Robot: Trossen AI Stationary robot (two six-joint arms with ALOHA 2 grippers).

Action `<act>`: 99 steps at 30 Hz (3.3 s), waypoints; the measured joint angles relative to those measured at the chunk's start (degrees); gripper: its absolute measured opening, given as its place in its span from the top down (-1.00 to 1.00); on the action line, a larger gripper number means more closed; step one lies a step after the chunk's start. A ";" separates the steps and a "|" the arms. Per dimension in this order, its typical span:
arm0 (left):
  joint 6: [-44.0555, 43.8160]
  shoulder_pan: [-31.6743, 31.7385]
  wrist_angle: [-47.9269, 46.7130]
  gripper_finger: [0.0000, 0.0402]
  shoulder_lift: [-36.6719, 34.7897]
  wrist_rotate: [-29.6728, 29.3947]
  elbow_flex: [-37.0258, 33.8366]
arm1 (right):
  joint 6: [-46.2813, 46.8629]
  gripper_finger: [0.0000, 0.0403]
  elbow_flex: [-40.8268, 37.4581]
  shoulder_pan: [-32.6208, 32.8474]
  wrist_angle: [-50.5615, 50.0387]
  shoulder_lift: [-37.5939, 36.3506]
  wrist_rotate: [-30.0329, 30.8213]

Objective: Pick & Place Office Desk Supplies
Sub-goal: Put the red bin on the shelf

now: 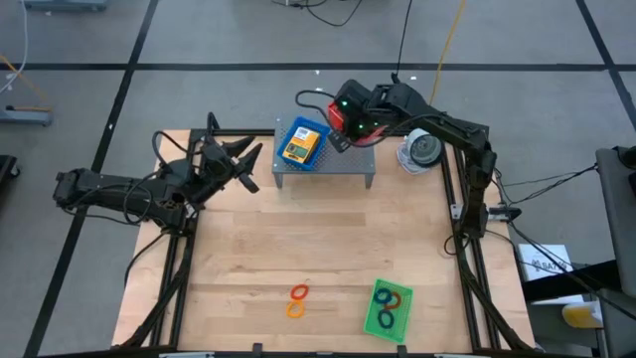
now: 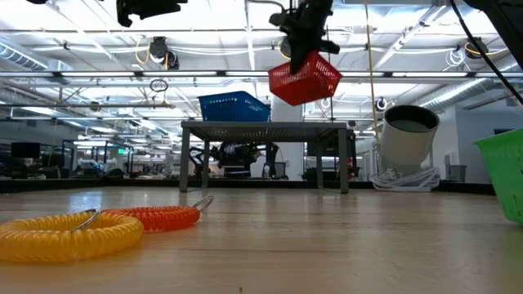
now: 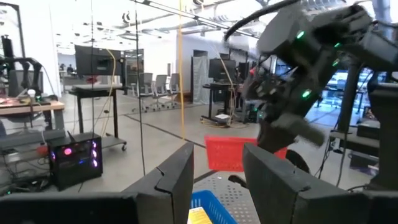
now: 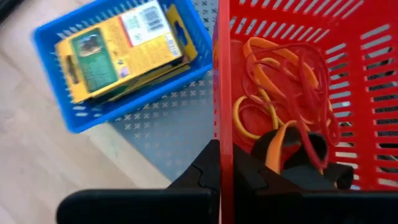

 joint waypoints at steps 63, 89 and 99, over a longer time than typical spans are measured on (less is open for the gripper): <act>-2.02 -0.89 0.00 0.28 0.00 10.60 0.00 | 3.68 1.00 -16.39 -3.44 12.14 0.21 3.83; -3.09 -0.85 0.02 0.28 0.00 10.60 0.00 | 6.90 0.50 -16.39 -2.11 14.48 0.21 -0.40; -3.44 -0.89 0.01 0.28 0.01 10.61 -0.02 | 7.02 0.49 -16.37 -2.14 16.69 -3.53 2.76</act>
